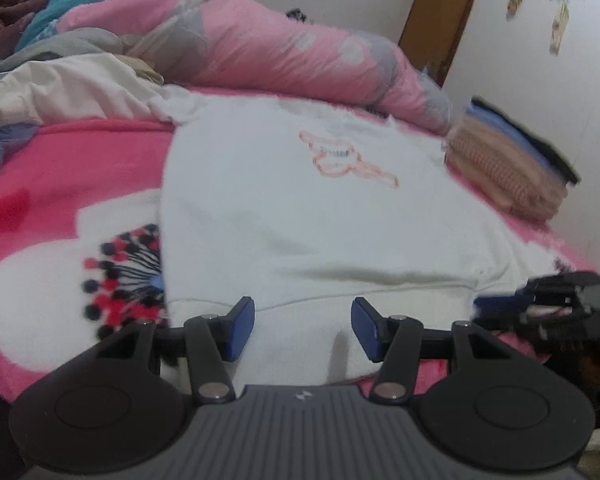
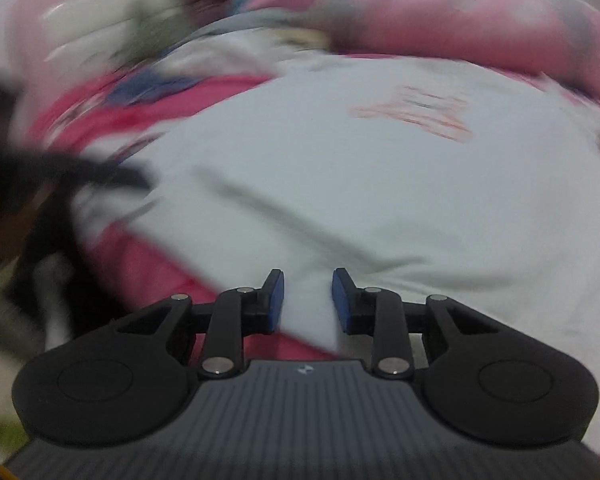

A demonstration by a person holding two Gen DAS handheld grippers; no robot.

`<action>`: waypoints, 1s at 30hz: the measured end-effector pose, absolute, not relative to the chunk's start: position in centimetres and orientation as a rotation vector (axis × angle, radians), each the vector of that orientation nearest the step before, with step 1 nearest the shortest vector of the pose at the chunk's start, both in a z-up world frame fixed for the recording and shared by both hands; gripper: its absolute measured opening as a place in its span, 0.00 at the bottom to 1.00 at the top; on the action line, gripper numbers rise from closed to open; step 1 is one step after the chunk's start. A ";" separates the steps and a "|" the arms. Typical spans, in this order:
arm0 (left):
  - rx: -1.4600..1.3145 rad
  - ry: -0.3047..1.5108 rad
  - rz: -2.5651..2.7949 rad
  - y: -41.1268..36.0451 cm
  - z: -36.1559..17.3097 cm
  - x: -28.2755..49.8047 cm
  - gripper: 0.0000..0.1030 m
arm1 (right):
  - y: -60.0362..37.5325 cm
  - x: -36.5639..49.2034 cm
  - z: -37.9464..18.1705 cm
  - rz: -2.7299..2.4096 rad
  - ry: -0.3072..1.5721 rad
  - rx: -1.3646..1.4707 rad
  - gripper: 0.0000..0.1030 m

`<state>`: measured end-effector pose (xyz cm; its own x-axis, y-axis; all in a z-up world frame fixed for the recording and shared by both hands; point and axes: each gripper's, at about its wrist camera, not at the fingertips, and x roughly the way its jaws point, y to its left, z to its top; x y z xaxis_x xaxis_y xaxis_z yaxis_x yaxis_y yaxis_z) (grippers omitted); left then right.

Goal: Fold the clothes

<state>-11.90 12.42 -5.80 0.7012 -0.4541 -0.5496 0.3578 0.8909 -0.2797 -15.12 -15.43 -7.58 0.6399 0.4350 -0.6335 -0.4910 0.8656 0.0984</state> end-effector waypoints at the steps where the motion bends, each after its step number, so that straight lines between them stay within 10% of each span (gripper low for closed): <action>1: -0.161 0.623 -0.471 12.9 -5.4 -12.1 0.53 | -15.4 -15.0 -7.0 0.577 0.703 -0.069 0.25; 24: -0.439 0.483 -0.326 25.1 -2.9 -6.0 0.62 | -4.7 0.7 -3.2 0.679 0.716 -0.046 0.26; 30: -0.489 0.451 -0.007 28.6 -1.5 0.5 0.68 | -5.8 6.2 -2.0 0.452 0.569 -0.108 0.42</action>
